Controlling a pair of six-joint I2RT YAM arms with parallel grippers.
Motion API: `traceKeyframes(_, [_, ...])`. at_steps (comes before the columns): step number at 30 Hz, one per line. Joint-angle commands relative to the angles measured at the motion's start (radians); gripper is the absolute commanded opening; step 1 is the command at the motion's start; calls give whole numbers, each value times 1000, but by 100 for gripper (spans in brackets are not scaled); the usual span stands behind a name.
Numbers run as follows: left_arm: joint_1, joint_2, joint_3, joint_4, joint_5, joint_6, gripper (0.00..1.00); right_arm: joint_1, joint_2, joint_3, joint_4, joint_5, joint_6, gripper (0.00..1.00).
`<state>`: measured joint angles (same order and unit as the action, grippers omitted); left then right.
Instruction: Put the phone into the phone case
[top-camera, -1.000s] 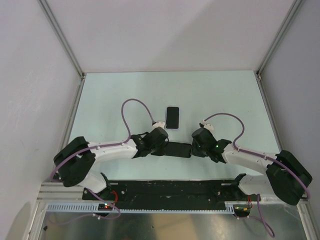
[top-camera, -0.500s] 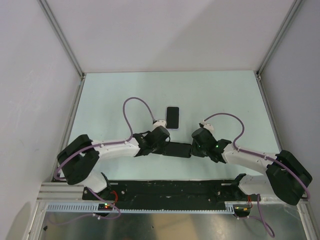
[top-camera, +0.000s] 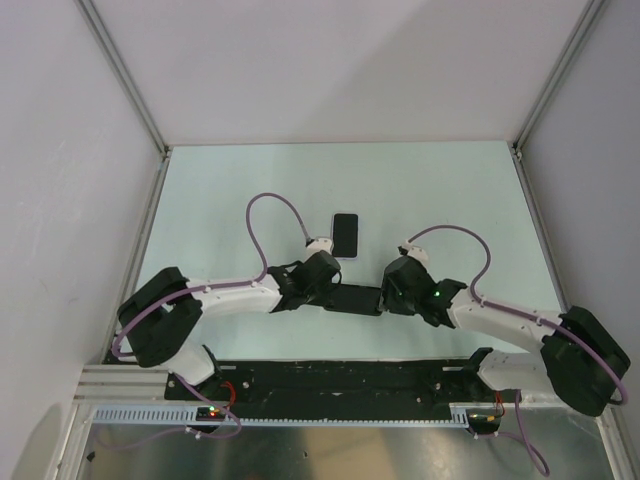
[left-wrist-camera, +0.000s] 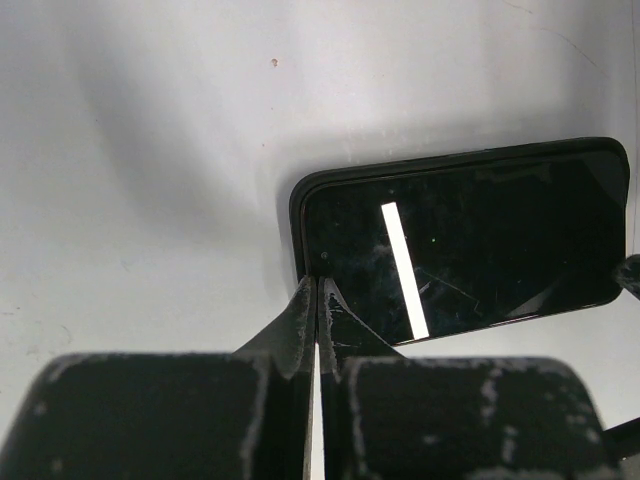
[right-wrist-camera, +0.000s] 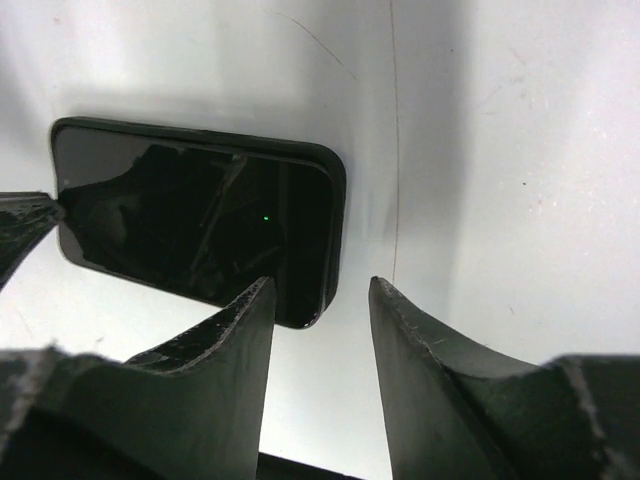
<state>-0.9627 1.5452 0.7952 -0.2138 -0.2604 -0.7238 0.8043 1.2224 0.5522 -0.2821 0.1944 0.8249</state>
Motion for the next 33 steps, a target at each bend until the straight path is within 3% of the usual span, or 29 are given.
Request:
traceKeyframes(1, [-15, 22, 14, 24, 74, 3, 0, 10, -69, 22, -32, 10, -41, 49])
traceKeyframes(4, [-15, 11, 24, 23, 75, 8, 3, 8, -62, 23, -27, 16, -50, 50])
traceKeyframes(14, [-14, -161, -16, 4, 61, -8, 27, -119, 21, 135, 47, -13, -162, 55])
traceKeyframes(25, [-78, -162, -26, 2, 120, -66, 13, -131, 149, 207, 100, -70, -240, 58])
traceKeyframes(33, [-141, -51, 7, 53, 126, -110, 9, -148, 276, 245, 73, -70, -216, 42])
